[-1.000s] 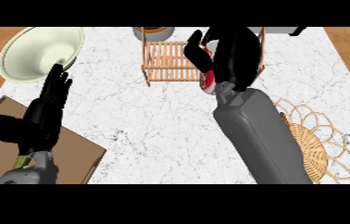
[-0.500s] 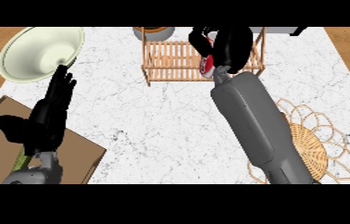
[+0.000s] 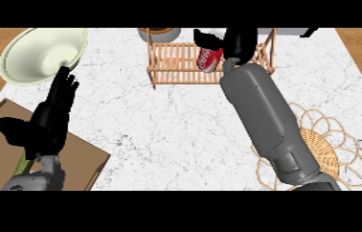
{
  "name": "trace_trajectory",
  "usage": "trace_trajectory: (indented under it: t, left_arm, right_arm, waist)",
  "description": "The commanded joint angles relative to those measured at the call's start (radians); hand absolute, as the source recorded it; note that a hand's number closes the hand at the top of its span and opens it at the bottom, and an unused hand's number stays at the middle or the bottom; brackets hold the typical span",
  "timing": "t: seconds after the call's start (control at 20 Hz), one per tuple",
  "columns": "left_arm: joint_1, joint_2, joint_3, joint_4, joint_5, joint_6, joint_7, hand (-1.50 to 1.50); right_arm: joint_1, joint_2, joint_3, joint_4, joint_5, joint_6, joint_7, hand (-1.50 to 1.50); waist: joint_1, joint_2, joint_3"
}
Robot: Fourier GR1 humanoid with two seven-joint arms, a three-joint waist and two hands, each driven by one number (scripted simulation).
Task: Pick the can from the placemat and place it in the tiered shelf
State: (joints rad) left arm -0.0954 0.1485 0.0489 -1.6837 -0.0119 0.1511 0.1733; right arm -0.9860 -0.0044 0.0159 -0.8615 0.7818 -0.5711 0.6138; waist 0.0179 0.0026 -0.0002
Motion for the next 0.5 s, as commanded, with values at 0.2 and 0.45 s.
trace_trajectory:
  t: [0.2, 0.45]
  left_arm:
    - [0.006, 0.027, 0.041, 0.024, 0.020, -0.036, -0.018, 0.00]
    - [0.019, 0.012, 0.033, -0.026, 0.020, -0.025, 0.018, 0.00]
  right_arm:
    - [-0.036, -0.008, -0.083, 0.082, -0.122, -0.081, -0.243, -1.50]
    - [0.011, -0.005, -0.068, -0.153, -0.100, -0.091, -0.101, -1.50]
  waist:
    - [0.001, 0.004, 0.000]
    - [-0.019, -0.006, 0.000]
